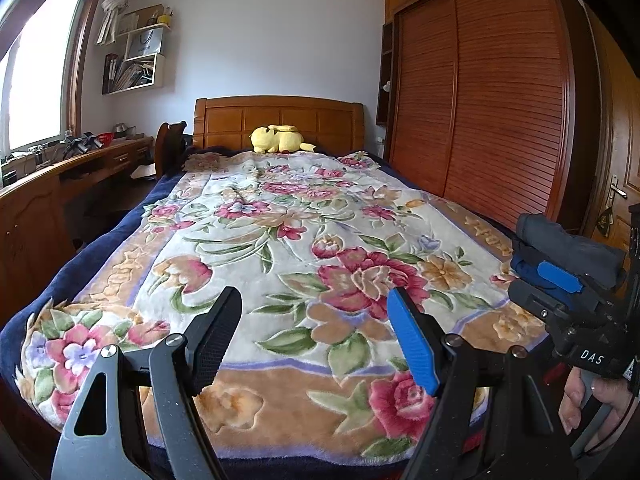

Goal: Fold large clothes

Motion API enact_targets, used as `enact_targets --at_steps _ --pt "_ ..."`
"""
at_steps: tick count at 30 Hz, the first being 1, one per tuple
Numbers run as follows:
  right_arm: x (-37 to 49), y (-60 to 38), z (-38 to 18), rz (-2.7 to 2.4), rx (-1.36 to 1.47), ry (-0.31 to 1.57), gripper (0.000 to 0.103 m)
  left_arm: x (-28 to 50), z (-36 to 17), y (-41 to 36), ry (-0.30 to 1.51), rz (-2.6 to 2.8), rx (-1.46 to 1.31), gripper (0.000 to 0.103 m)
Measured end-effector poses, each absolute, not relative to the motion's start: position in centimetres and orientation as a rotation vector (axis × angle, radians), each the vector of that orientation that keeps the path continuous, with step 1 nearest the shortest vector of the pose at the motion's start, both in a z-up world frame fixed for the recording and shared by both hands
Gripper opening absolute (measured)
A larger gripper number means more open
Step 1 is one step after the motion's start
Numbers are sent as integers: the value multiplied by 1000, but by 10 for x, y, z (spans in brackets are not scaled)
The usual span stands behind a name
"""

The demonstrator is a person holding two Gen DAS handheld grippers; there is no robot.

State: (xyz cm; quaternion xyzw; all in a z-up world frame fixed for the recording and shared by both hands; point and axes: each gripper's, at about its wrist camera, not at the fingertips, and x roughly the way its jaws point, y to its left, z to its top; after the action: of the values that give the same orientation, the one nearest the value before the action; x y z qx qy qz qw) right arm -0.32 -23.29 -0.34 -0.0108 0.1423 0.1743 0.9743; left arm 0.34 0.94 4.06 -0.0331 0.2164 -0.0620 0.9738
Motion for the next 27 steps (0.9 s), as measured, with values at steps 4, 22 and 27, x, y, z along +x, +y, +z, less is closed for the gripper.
enact_targets --at_steps 4,22,27 --pt "-2 -233 -4 353 -22 289 91 3 40 9 437 -116 -62 76" --pt "-3 -232 -5 340 -10 280 91 4 38 6 437 -114 -60 76" --pt "-2 -233 -5 341 -8 282 91 4 38 6 437 -114 -60 76"
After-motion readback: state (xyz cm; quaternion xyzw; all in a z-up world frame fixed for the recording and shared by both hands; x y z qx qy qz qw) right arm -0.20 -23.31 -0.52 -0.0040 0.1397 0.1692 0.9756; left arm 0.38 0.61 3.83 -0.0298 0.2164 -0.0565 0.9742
